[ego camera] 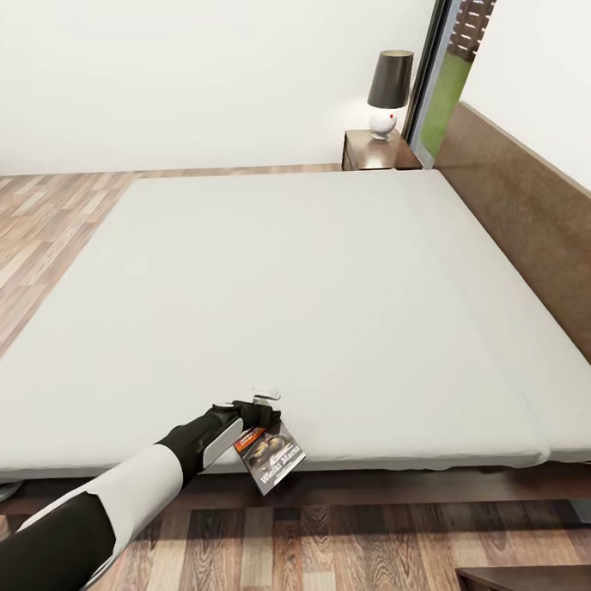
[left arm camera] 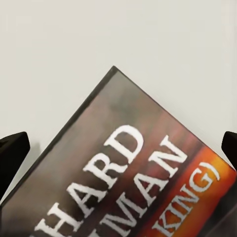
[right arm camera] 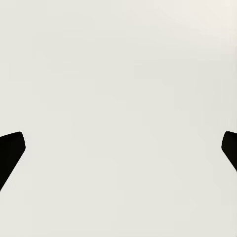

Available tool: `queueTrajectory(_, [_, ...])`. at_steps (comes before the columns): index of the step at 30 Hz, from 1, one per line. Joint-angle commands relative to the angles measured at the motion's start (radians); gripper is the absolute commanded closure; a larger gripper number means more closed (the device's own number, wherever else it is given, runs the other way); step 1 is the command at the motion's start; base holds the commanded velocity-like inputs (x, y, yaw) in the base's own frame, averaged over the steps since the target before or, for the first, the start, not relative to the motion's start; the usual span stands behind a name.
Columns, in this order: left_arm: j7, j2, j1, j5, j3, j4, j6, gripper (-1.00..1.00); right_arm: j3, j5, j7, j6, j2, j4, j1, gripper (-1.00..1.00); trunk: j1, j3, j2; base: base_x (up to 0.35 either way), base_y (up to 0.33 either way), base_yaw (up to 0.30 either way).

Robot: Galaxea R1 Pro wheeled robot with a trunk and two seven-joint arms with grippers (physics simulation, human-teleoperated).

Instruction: In the bedroom, move the book from the bed onto either nightstand, and place the two sandals side by side next to the bed.

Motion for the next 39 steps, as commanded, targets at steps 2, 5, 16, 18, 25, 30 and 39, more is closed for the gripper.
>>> queueTrajectory(2, [0.0,0.001,0.01,0.033,-0.005,-0.001,0.001,-1.0,-0.008,0.01,-0.004,0.001,0.0,0.001,0.0,-1.0,0.0,-0.001,0.0,0.0,0.0,0.0])
queueTrajectory(5, [0.0,0.0,0.01,0.033,-0.005,-0.001,0.001,-1.0,-0.008,0.01,-0.003,0.001,0.0,0.001,0.0,-1.0,0.0,-0.001,0.0,0.0,0.0,0.0])
queueTrajectory(16, [0.0,0.0,0.01,0.033,-0.005,-0.001,0.001,-1.0,-0.008,0.01,-0.004,0.002,0.0,0.001,0.0,-1.0,0.0,-0.001,0.0,0.0,0.0,0.0])
queueTrajectory(18, [0.0,0.0,0.01,0.033,-0.005,-0.001,0.001,-1.0,-0.008,0.01,-0.004,0.002,0.0,0.001,0.0,-1.0,0.0,-0.001,0.0,0.0,0.0,0.0])
queueTrajectory(25, [0.0,0.0,0.01,0.033,-0.005,-0.001,0.001,-1.0,-0.008,0.01,-0.003,0.001,0.0,0.001,0.0,-1.0,0.0,-0.001,0.0,0.0,0.0,0.0])
queueTrajectory(30, [0.0,0.0,0.01,0.033,-0.005,-0.001,0.001,-1.0,-0.008,0.01,-0.003,0.001,0.0,0.001,0.0,-1.0,0.0,-0.001,0.0,0.0,0.0,0.0])
queueTrajectory(39, [0.0,0.0,0.01,0.033,-0.005,-0.001,0.001,-1.0,-0.008,0.01,-0.002,0.001,0.0,0.001,0.0,-1.0,0.0,-0.001,0.0,0.0,0.0,0.0])
